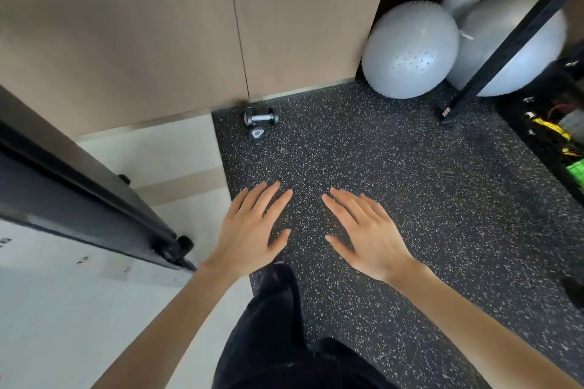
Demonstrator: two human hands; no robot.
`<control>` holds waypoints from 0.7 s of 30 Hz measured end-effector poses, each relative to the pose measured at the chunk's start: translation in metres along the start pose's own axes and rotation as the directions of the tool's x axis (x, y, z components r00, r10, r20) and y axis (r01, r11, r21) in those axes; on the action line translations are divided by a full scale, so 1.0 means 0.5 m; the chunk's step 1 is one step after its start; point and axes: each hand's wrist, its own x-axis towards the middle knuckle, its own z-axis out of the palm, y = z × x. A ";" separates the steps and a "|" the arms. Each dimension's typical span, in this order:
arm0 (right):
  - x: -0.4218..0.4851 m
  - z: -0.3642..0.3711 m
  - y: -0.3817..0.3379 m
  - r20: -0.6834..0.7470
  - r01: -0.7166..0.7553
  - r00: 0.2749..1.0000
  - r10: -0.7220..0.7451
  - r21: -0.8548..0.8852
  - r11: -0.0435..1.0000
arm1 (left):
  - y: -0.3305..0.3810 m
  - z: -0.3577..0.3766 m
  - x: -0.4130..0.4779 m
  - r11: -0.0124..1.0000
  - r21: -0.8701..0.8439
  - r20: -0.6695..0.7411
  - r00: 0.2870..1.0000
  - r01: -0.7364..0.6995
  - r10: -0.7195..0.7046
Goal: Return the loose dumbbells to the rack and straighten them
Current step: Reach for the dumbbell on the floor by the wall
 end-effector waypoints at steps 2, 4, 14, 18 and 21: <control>0.075 -0.017 0.022 -0.026 0.011 1.000 -0.011 -0.012 1.000 | -0.041 -0.018 0.071 1.000 0.019 0.003 1.000 -0.021 0.021; 0.151 -0.036 0.043 -0.050 0.019 0.999 -0.020 -0.029 0.999 | -0.084 -0.035 0.137 0.999 0.020 -0.026 0.999 -0.032 0.032; 0.413 -0.033 0.126 -0.125 0.104 0.987 -0.105 -0.017 0.994 | -0.247 -0.058 0.318 1.000 0.021 -0.058 0.998 0.018 -0.017; 0.487 0.007 0.173 -0.095 0.172 0.981 -0.171 0.002 0.985 | -0.287 -0.015 0.366 0.999 0.039 -0.034 0.999 0.002 -0.001; 0.558 0.023 0.227 -0.031 0.198 0.980 -0.199 -0.017 0.980 | -0.320 0.010 0.422 0.998 0.060 -0.008 1.000 0.011 -0.011</control>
